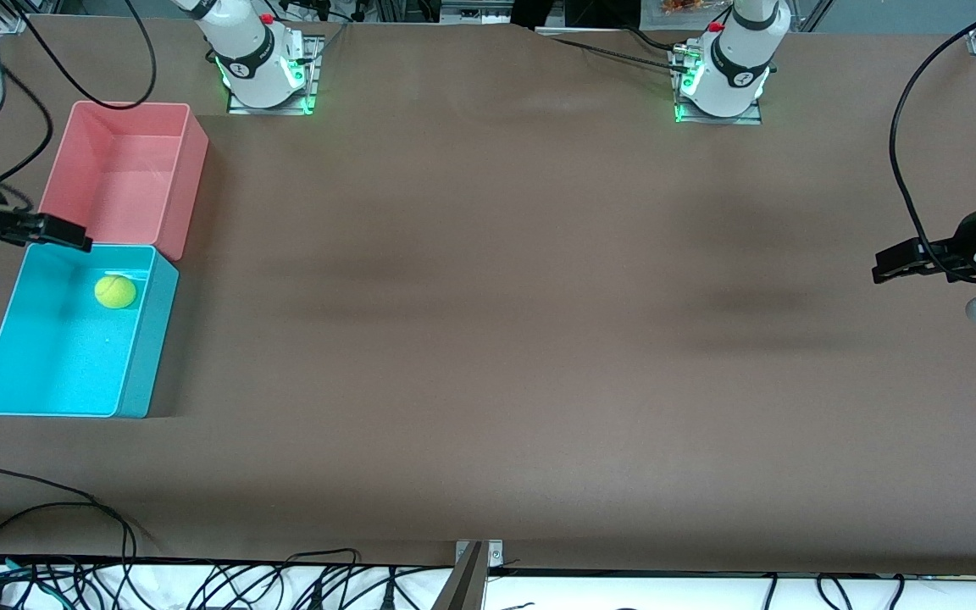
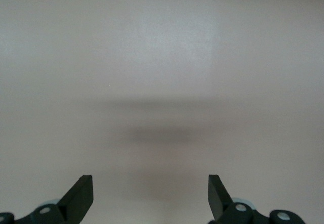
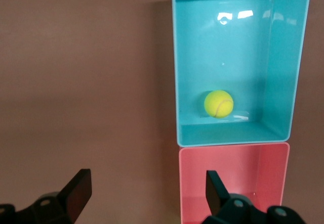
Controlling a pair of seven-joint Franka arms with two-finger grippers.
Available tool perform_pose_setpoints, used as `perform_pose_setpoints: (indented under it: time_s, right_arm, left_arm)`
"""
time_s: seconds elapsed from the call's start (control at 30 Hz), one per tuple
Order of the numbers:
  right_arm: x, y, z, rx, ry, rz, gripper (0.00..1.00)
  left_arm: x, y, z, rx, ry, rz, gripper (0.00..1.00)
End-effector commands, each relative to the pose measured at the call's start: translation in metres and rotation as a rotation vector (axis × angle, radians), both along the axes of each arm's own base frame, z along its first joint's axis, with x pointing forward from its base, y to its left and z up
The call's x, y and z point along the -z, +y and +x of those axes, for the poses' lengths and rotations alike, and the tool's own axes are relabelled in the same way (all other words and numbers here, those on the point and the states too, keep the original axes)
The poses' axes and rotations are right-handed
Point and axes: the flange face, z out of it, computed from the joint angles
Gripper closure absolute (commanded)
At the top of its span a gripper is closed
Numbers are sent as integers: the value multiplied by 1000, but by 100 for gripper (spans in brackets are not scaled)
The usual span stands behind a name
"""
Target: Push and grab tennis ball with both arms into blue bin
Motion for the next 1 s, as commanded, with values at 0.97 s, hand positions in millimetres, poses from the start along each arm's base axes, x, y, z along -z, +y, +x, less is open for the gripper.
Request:
perform_pose_setpoints:
  time_s: [0.97]
  right_arm:
    - [-59,23,-48,14,19,29,0]
  left_arm:
    - [-8,0,0,22,1,7,0]
